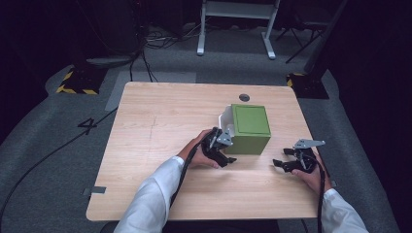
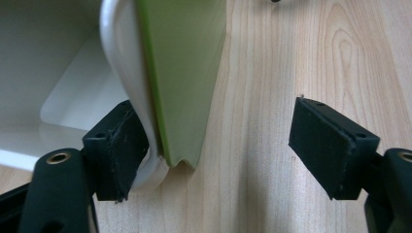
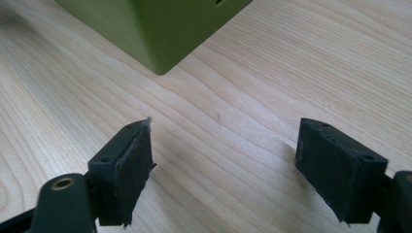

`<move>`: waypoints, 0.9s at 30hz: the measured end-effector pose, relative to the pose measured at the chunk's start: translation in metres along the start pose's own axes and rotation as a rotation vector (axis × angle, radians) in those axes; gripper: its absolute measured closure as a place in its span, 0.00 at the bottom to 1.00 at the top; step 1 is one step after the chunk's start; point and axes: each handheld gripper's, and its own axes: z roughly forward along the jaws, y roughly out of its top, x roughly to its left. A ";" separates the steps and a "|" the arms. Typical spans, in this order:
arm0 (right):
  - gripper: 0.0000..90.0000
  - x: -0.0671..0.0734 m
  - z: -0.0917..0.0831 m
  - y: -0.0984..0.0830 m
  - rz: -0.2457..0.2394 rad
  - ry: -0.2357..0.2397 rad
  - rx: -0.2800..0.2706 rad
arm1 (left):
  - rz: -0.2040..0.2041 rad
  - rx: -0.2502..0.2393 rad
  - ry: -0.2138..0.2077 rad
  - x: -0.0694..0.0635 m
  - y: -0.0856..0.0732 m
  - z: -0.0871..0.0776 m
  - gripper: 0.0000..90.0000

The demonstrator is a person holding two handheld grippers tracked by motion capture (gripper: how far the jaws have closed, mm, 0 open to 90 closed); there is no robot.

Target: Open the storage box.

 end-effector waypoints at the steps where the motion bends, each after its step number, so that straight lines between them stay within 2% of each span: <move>1: 0.24 0.000 0.000 0.000 0.001 0.003 -0.003 | 0.002 0.004 -0.001 0.001 0.000 -0.001 0.29; 3: 0.24 0.000 0.000 -0.001 0.009 0.002 -0.009 | 0.003 0.006 -0.004 0.003 -0.001 -0.004 0.36; 6: 0.24 -0.001 0.000 -0.002 0.016 0.006 -0.018 | -0.003 0.030 -0.004 0.005 -0.005 -0.008 0.39; 11: 0.24 -0.002 -0.001 -0.003 0.027 0.009 -0.028 | -0.019 0.028 0.000 0.009 -0.016 -0.019 0.48; 13: 0.24 -0.002 0.000 -0.003 0.024 0.004 -0.029 | -0.025 0.034 0.017 0.010 -0.019 -0.022 0.54; 15: 0.24 -0.002 0.000 -0.003 0.024 0.001 -0.029 | -0.015 0.037 0.038 0.012 -0.021 -0.024 0.63; 16: 0.24 -0.002 0.000 -0.003 0.023 -0.004 -0.030 | -0.012 0.038 0.053 0.012 -0.022 -0.025 0.75; 17: 0.24 -0.002 0.000 -0.003 0.023 -0.004 -0.030 | -0.007 0.044 0.065 0.013 -0.022 -0.026 0.75; 20: 0.24 -0.001 0.000 -0.003 0.021 -0.013 -0.031 | 0.004 0.050 0.082 0.014 -0.023 -0.027 0.86; 27: 0.24 -0.001 0.000 -0.004 0.025 -0.017 -0.034 | 0.028 0.056 0.051 0.013 -0.023 -0.027 0.91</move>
